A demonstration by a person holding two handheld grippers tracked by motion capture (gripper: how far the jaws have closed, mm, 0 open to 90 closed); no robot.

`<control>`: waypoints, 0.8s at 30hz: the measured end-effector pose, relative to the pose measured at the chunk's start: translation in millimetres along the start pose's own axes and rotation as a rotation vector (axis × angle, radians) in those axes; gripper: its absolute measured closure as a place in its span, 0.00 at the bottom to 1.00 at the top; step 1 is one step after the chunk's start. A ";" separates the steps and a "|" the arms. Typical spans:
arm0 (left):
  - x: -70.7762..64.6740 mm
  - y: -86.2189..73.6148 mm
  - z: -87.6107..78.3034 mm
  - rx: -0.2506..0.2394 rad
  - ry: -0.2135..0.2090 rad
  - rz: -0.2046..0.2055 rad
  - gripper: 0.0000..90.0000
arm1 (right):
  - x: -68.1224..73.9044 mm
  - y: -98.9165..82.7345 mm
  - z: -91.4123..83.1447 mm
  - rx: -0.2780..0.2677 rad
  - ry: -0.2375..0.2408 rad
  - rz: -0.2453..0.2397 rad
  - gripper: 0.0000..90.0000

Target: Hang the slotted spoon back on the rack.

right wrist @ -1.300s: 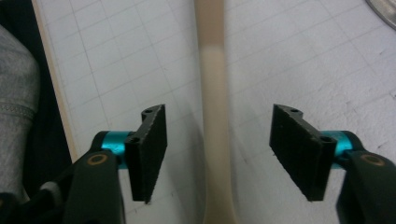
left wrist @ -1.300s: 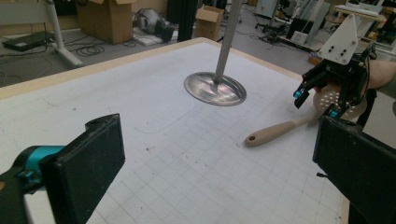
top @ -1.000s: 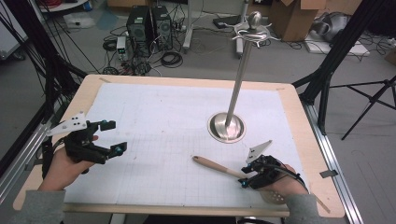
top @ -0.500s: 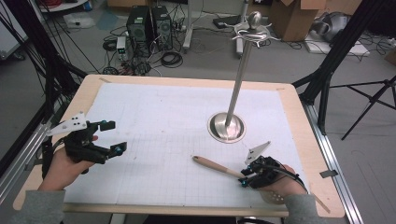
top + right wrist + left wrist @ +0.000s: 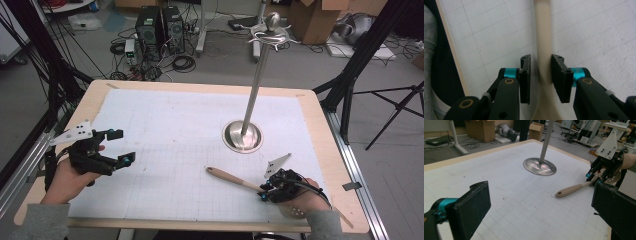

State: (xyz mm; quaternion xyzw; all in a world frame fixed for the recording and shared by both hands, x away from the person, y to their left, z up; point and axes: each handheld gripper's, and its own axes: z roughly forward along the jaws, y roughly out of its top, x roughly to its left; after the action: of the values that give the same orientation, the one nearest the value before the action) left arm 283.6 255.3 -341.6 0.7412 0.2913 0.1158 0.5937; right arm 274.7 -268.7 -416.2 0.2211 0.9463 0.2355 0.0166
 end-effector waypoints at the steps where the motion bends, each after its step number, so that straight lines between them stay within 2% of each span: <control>1: 0.0 0.0 0.0 0.000 0.000 0.000 0.03 | 0.2 -0.6 -0.2 -0.002 -0.008 0.000 0.82; 13: 0.2 -0.4 0.9 0.003 -0.001 -0.003 0.03 | 1.0 -1.0 -0.7 -0.002 -0.024 -0.025 0.87; 16: 0.6 0.1 0.1 0.002 0.000 -0.001 0.03 | 0.8 -0.8 -0.7 -0.003 -0.023 -0.016 0.87; 18: 0.8 0.1 -0.2 0.003 0.000 -0.003 0.03 | 1.5 -0.3 -0.9 -0.005 -0.038 -0.036 0.87; 24: 0.6 0.1 0.1 0.003 -0.002 -0.002 0.03 | 0.4 -0.5 -2.9 -0.018 -0.076 -0.025 0.87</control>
State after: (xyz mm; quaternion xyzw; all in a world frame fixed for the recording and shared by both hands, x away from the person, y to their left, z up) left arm 284.2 255.6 -341.6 0.7417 0.2917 0.1142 0.5930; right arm 273.7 -270.2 -413.8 0.2178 0.9454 0.2355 0.0574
